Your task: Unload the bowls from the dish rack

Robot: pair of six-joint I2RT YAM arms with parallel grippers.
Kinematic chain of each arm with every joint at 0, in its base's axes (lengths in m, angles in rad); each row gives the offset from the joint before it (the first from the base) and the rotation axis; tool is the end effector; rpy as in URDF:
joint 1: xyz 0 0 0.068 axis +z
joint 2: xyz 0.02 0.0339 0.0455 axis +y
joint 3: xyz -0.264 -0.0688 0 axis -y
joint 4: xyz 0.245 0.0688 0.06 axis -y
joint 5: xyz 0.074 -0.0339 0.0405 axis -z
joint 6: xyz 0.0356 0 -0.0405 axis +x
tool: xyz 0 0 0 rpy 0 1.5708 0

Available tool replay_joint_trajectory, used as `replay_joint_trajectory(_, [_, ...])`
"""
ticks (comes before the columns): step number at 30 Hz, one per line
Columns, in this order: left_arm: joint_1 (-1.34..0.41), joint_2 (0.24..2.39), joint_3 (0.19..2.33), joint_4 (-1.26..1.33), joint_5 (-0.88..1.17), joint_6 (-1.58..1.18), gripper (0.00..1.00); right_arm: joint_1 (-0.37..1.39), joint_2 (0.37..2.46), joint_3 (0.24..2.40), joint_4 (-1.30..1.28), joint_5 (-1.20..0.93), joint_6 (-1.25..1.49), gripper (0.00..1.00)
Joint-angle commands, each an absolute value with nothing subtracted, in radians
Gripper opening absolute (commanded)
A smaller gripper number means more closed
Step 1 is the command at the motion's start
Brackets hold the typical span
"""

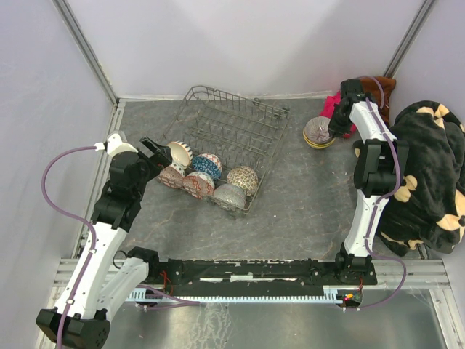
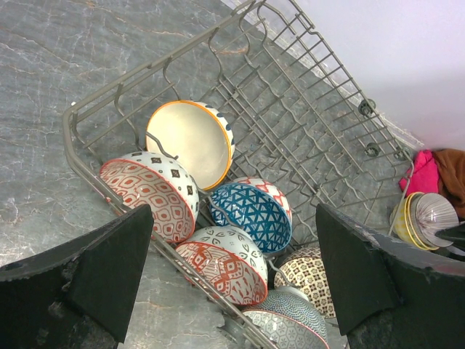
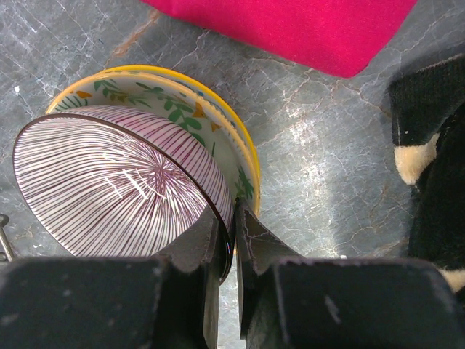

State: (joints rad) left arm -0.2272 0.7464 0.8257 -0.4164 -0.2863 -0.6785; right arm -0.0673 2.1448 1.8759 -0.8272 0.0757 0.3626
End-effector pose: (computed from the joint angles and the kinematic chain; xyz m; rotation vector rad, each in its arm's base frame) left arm 0.1657 -0.0280 0.3362 -0.6139 1.8069 -0.3430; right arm 0.4643 -0.0340 0.2306 0.5915 2.5948 -0.0050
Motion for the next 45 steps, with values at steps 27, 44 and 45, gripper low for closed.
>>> replay_joint_trajectory(27, [-0.23,0.719,0.839,-0.388,-0.311,-0.681,0.99,-0.078,2.088,1.89,-0.803,0.071,0.398,0.47])
replay_joint_trajectory(44, [-0.231,0.726,0.843,-0.382,-0.308,-0.681,0.99,-0.08,2.017,1.839,-0.813,0.141,0.369,0.48])
replay_joint_trajectory(45, [-0.23,0.726,0.845,-0.382,-0.307,-0.681,0.99,-0.08,2.013,1.835,-0.817,0.144,0.367,0.48])
